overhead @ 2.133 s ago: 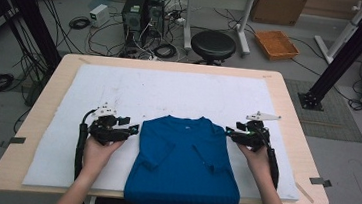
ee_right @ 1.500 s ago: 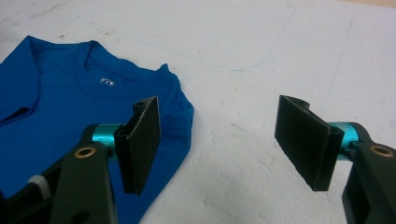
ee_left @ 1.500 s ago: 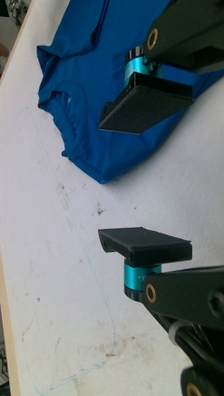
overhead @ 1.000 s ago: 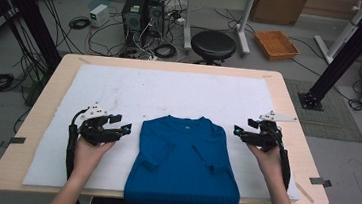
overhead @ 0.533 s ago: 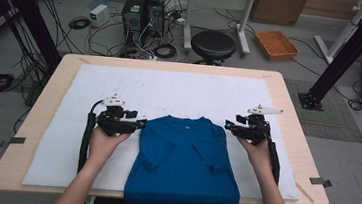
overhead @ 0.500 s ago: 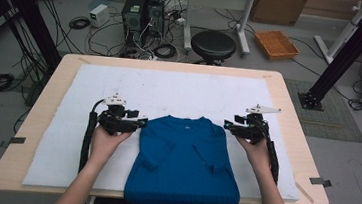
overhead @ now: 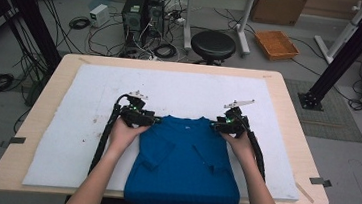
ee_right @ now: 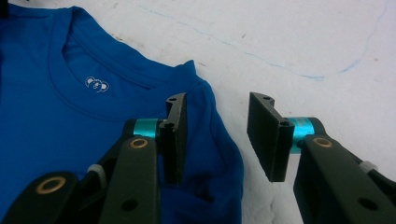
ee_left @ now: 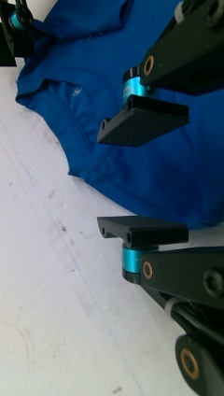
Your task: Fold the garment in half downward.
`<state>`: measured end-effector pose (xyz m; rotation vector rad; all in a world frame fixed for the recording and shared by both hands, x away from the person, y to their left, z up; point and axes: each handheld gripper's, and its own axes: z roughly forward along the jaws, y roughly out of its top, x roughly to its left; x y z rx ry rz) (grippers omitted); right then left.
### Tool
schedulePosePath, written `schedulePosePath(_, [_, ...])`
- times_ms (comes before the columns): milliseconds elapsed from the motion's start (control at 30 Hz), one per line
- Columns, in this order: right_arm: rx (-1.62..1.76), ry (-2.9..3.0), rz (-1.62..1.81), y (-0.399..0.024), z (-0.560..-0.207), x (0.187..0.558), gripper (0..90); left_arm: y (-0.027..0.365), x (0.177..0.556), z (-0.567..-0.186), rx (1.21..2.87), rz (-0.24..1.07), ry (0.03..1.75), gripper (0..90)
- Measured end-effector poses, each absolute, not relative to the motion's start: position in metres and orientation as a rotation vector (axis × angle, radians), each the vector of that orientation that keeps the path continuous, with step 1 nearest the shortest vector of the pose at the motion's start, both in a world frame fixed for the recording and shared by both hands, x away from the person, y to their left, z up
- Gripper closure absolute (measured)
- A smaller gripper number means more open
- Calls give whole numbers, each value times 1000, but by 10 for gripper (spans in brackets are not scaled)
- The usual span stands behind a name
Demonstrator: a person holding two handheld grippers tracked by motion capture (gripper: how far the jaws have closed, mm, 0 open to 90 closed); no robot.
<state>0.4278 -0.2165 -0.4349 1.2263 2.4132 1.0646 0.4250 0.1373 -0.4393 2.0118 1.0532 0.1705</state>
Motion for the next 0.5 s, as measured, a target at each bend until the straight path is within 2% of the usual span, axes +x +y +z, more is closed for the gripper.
schedulePosePath(167, [1227, 2437, 1036, -213, -439, 432, 585, 133, 431, -442, 2054, 172, 1073, 587])
schedulePosePath(233, [1205, 2446, 1005, -210, -441, 432, 593, 129, 429, -442, 2096, 226, 1046, 624])
schedulePosePath(267, [1189, 2441, 990, -209, -441, 431, 632, 126, 428, -441, 2114, 254, 1032, 642])
schedulePosePath(333, [1173, 2442, 979, -209, -440, 431, 787, 123, 425, -441, 2140, 287, 1001, 704])
schedulePosePath(367, [1173, 2442, 979, -209, -440, 431, 787, 123, 425, -441, 2140, 287, 1001, 748])
schedulePosePath(433, [1131, 2445, 977, -207, -440, 429, 875, 118, 422, -441, 2157, 314, 974, 778])
schedulePosePath(500, [1096, 2445, 973, -203, -440, 427, 885, 117, 422, -442, 2164, 307, 946, 869])
